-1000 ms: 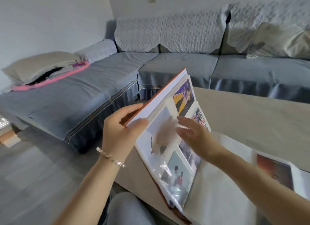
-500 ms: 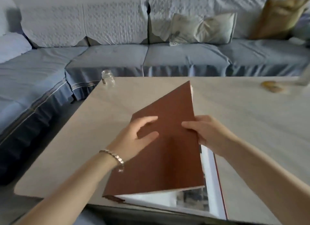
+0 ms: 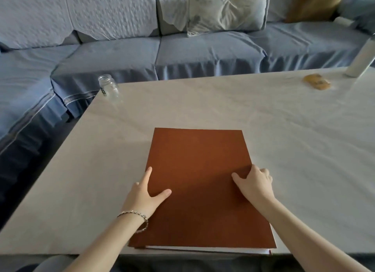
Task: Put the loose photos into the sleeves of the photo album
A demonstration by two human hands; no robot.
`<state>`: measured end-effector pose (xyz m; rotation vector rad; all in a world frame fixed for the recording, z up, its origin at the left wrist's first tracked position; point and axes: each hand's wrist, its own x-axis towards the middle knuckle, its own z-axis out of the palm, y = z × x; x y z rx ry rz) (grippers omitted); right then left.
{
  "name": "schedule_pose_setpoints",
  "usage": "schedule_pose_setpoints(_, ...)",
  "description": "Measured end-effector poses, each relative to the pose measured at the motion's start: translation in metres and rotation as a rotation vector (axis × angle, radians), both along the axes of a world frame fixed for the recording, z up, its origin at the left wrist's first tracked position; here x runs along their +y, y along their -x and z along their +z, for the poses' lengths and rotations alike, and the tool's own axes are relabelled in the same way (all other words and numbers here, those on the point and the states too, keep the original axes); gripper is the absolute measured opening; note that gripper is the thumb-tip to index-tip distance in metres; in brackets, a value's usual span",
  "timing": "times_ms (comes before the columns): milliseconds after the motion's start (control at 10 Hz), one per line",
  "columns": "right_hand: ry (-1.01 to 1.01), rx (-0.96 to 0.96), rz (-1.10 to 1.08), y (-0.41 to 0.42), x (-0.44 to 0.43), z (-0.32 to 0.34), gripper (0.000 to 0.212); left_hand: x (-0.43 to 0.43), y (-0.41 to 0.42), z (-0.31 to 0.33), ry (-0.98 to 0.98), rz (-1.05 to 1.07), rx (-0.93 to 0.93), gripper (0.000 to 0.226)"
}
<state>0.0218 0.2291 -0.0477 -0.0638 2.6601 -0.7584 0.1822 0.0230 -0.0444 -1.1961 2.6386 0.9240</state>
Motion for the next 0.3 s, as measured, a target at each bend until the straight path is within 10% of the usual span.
schedule_pose_setpoints(300, -0.379, -0.085, 0.348, 0.03, 0.0, 0.031, 0.03, -0.02, 0.03, 0.036, 0.125, -0.117, -0.025, 0.037)
